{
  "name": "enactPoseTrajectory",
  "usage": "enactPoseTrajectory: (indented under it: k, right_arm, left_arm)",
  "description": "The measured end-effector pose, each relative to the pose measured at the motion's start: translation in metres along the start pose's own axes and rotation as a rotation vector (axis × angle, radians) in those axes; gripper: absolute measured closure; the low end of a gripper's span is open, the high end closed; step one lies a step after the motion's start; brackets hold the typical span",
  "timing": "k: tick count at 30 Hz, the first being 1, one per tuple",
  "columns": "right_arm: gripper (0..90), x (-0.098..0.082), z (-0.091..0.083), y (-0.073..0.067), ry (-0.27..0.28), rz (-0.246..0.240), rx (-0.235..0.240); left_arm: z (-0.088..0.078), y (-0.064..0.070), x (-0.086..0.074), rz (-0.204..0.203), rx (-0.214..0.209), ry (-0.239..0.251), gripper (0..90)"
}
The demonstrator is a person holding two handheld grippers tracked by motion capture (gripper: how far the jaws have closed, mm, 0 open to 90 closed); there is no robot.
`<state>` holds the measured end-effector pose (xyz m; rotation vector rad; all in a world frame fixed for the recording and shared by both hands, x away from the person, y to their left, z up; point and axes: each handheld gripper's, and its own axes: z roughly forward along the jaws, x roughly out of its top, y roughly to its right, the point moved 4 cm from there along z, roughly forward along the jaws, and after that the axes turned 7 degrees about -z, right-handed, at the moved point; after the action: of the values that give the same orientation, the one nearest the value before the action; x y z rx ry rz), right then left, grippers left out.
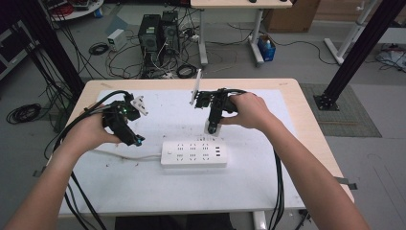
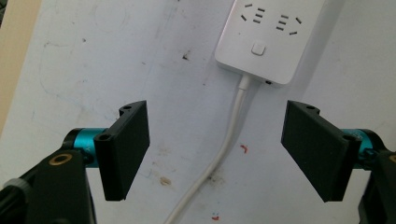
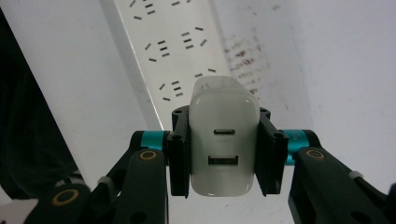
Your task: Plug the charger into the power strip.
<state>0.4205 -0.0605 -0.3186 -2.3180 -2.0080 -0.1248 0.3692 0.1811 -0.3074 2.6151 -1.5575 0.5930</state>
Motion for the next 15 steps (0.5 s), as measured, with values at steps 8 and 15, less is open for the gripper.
enactPoseTrajectory:
  k: [8, 15]
  right_arm:
    - [62.5, 0.012, 0.044, -0.004, -0.050, -0.178, 0.026]
    - [62.5, 0.012, 0.064, -0.004, -0.068, -0.256, 0.033]
  left_arm:
    - [0.002, 0.002, -0.010, -0.026, -0.001, -0.004, 23.7]
    - [0.001, 0.003, -0.015, -0.038, 0.002, -0.006, 23.7]
